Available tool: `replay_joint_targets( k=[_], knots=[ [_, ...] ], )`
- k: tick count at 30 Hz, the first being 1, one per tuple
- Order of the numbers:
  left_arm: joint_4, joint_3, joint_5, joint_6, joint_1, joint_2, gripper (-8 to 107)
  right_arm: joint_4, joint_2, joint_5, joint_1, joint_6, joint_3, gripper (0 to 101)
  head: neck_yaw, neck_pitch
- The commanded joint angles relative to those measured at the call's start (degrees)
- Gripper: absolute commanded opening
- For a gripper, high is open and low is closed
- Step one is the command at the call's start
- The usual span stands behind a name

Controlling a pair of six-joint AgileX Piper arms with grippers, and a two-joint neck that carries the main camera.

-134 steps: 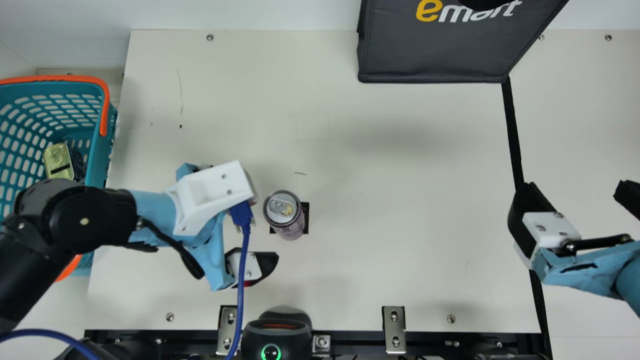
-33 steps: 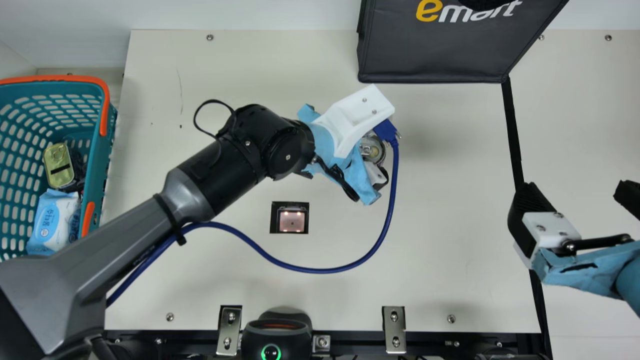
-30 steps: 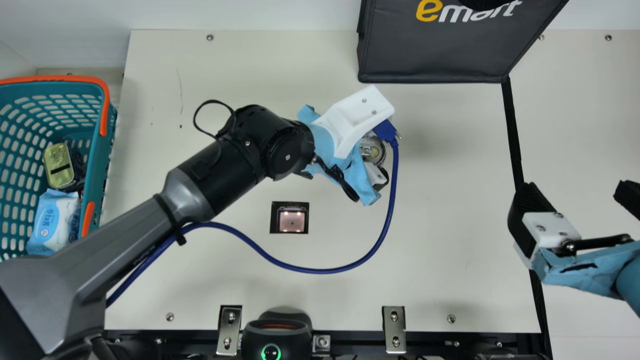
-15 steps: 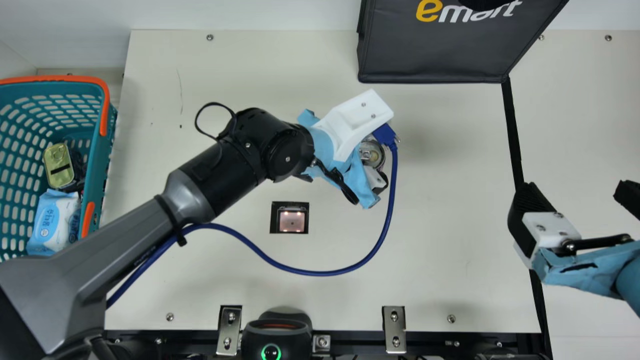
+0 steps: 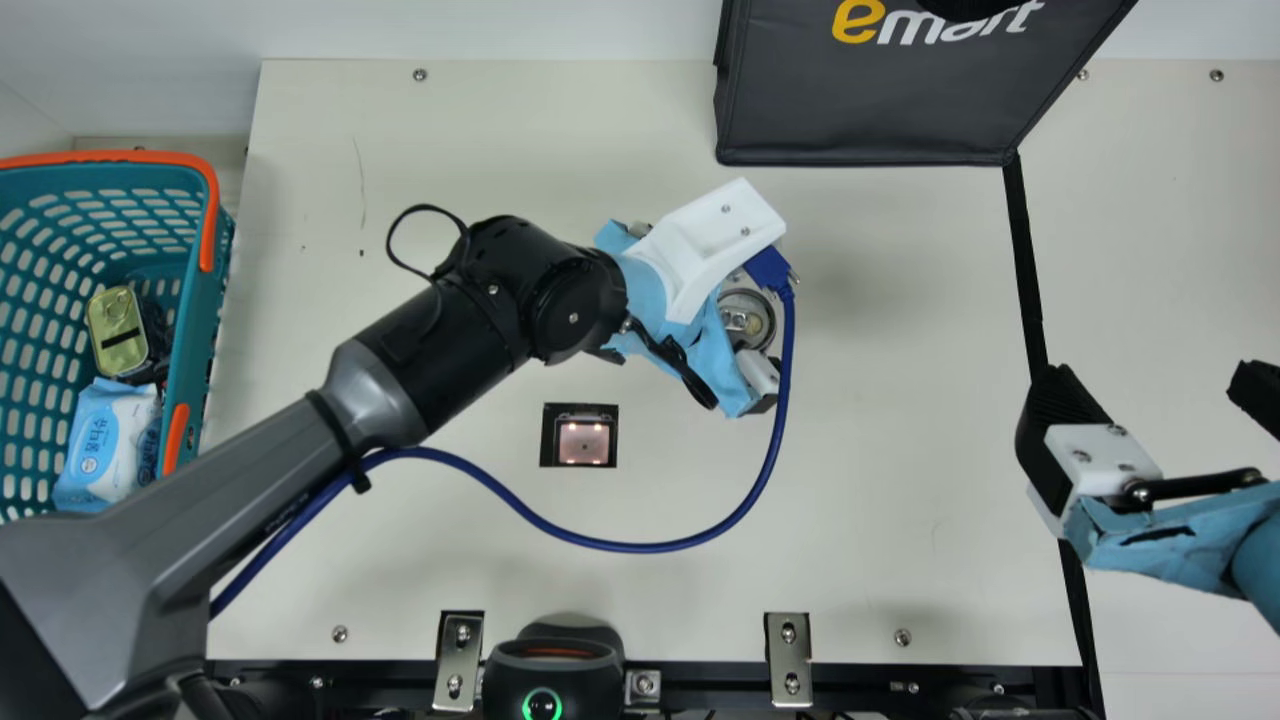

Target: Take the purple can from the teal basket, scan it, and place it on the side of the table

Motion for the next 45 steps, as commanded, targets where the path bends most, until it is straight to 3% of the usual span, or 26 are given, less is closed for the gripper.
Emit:
replay_joint_targets(
  k=[1,9,17,33,45],
  knots=[
    [-0.03,0.01,0.01,0.05,0.09,-0.07,90,0.00,0.00,0.00,0.00,0.00,0.00,95,0.09,-1.66],
    [-0.69,1.02,0.43,0.57,-0.03,-1.63,90,0.00,0.00,0.00,0.00,0.00,0.00,95,0.09,-1.66],
    [-1.44,7.99,0.78,3.41,-0.28,-8.35,90,0.00,0.00,0.00,0.00,0.00,0.00,95,0.09,-1.66],
    [1.34,26.70,1.39,0.19,4.75,-31.09,90,0.00,0.00,0.00,0.00,0.00,0.00,95,0.09,-1.66],
    [6.54,33.95,6.39,-9.13,12.34,-49.17,90,0.00,0.00,0.00,0.00,0.00,0.00,95,0.09,-1.66]
  ],
)
